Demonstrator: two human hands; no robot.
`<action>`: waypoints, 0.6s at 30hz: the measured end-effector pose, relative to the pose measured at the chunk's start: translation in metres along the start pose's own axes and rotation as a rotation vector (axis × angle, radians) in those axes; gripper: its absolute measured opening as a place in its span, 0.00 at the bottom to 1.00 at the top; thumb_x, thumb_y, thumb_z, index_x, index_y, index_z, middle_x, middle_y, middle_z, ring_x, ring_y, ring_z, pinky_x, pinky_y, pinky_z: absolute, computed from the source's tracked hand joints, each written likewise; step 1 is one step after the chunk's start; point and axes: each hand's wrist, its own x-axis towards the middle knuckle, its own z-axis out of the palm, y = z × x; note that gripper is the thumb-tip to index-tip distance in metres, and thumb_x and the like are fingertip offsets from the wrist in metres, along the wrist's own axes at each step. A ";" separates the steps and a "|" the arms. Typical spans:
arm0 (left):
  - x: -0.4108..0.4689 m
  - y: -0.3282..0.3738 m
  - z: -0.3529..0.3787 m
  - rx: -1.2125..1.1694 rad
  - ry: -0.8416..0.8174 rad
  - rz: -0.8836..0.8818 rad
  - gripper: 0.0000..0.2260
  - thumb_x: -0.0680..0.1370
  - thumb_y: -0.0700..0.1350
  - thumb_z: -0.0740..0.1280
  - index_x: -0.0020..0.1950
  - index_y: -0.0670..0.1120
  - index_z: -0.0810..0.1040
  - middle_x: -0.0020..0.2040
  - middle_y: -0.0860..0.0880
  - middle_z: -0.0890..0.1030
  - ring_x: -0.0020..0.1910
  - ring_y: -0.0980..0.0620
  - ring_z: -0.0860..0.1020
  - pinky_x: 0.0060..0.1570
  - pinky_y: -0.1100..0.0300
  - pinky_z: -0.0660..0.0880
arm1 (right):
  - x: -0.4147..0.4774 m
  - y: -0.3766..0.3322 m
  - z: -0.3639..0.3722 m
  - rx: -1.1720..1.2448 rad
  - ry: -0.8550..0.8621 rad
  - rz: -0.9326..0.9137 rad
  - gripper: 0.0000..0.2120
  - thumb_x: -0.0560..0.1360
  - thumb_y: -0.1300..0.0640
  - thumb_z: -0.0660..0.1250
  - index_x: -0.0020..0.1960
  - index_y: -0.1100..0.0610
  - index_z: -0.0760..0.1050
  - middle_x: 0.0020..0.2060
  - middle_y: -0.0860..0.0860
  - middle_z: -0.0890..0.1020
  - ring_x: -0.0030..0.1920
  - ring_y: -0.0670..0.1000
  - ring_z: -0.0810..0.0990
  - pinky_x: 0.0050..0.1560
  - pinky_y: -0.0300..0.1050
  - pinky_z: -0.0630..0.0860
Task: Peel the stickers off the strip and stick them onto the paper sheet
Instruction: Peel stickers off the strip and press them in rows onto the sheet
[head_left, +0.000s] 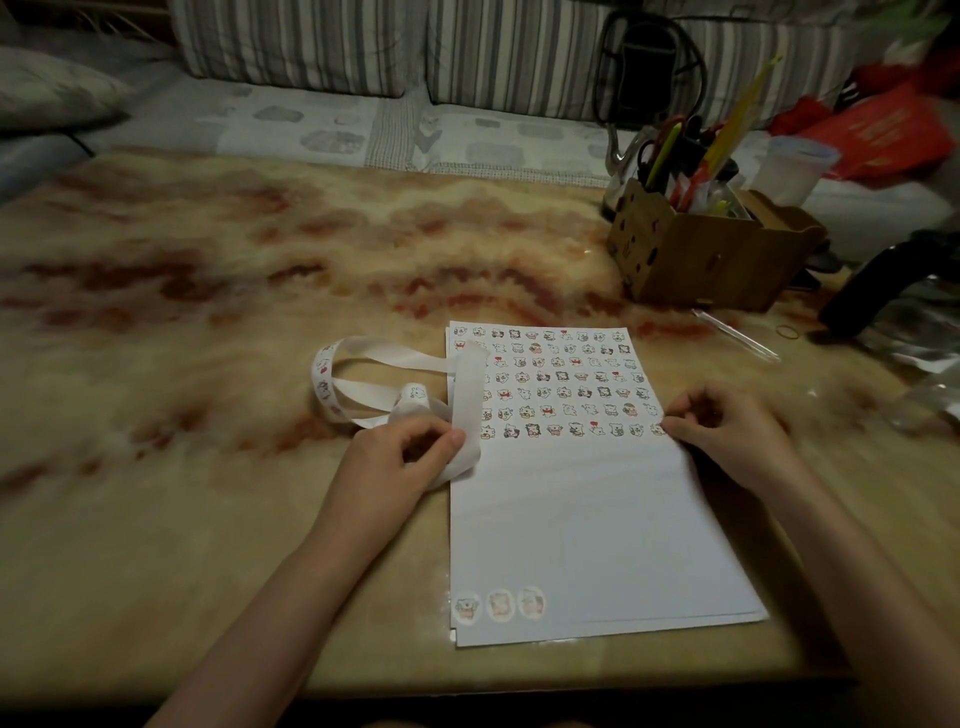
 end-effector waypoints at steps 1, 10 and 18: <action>0.000 0.000 0.000 0.000 0.001 -0.001 0.05 0.75 0.44 0.69 0.40 0.48 0.83 0.32 0.65 0.79 0.34 0.66 0.75 0.36 0.74 0.66 | 0.000 -0.001 0.000 0.016 0.007 0.005 0.05 0.71 0.63 0.73 0.45 0.61 0.77 0.37 0.56 0.78 0.35 0.49 0.72 0.37 0.40 0.66; 0.001 -0.001 0.001 -0.003 0.014 -0.001 0.05 0.75 0.44 0.70 0.40 0.47 0.83 0.32 0.64 0.79 0.34 0.65 0.75 0.36 0.74 0.66 | 0.002 -0.002 0.004 0.019 0.034 0.021 0.06 0.70 0.63 0.74 0.45 0.61 0.78 0.33 0.53 0.76 0.32 0.48 0.70 0.31 0.30 0.66; 0.001 -0.002 -0.004 -0.133 0.059 -0.027 0.06 0.76 0.44 0.68 0.39 0.47 0.82 0.38 0.52 0.82 0.35 0.60 0.75 0.38 0.69 0.69 | -0.010 -0.022 0.017 0.298 0.080 -0.067 0.05 0.75 0.63 0.68 0.42 0.55 0.76 0.37 0.54 0.80 0.32 0.46 0.79 0.32 0.35 0.73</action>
